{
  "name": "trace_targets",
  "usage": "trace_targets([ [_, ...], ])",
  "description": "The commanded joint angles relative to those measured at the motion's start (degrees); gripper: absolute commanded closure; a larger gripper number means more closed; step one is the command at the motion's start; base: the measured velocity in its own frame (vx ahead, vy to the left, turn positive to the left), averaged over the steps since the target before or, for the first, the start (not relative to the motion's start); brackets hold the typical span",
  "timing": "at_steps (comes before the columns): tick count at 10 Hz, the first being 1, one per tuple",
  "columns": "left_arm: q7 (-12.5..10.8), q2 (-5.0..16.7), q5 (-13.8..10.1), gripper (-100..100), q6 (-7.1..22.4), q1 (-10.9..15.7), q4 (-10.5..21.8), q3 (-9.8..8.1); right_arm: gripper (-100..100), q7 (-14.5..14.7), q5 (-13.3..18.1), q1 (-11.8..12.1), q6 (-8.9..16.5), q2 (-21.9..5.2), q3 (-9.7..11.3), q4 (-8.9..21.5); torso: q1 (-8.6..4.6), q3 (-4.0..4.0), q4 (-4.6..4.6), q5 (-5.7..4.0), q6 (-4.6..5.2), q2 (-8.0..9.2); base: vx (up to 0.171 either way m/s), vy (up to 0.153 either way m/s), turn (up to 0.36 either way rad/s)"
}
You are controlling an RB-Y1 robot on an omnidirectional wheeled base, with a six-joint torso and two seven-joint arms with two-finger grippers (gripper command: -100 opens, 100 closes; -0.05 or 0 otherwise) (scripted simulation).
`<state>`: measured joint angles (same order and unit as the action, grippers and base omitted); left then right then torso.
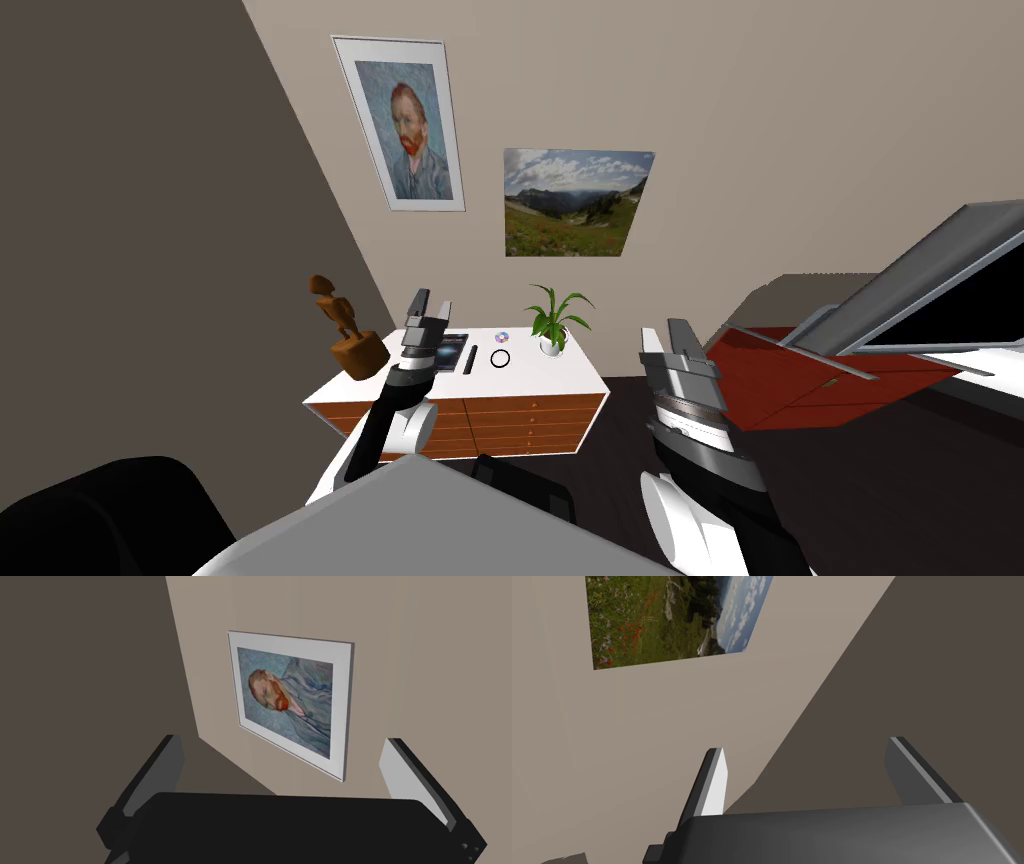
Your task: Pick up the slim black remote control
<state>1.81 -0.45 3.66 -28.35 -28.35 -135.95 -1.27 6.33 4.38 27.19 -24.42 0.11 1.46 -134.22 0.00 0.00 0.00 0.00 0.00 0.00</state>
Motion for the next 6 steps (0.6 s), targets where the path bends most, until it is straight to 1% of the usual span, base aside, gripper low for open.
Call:
trace_targets([
  [1, -0.7, 2.3, -0.2, -100, -0.3, -0.2, 0.4, -0.03, 0, 0.0, 0.0, 0.0, 0.0, 0.0, 0.0, 0.0, 0.0, 0.0, 0.0, 0.0, 0.0, 0.0, -0.024, 0.011, -0.08],
  [3, -2.5, 5.8, -0.8, -100, -0.9, -0.7, 1.4, -0.02, 0, 0.0, 0.0, 0.0, 0.0, 0.0, 0.0, 0.0, 0.12, 0.09, 0.03, 0.02, 0.01, 0.17, -0.065, 0.033, -0.124],
  [4, -2.5, 6.3, -0.8, -100, -0.9, -0.7, 1.4, -0.02, 0, 0.0, 0.0, 0.0, 0.0, 0.0, 0.0, 0.0, 0.15, 0.15, 0.06, 0.03, 0.01, 0.27, -0.07, 0.031, -0.043],
  [5, -3.7, 8.6, -1.1, -100, -1.3, -1.0, 2.1, 0.03, 0, 0.0, 0.0, 0.0, 0.0, 0.0, 0.0, 0.0, 0.14, 0.16, 0.06, 0.03, 0.0, 0.27, -0.063, 0.037, -0.102],
  [6, -5.1, 10.2, -1.5, -100, -1.7, -1.4, 2.9, 0.14, 0, 0.0, 0.0, 0.0, 0.0, 0.0, 0.0, 0.0, 0.17, 0.15, 0.06, 0.04, 0.01, 0.26, -0.106, 0.053, -0.244],
])
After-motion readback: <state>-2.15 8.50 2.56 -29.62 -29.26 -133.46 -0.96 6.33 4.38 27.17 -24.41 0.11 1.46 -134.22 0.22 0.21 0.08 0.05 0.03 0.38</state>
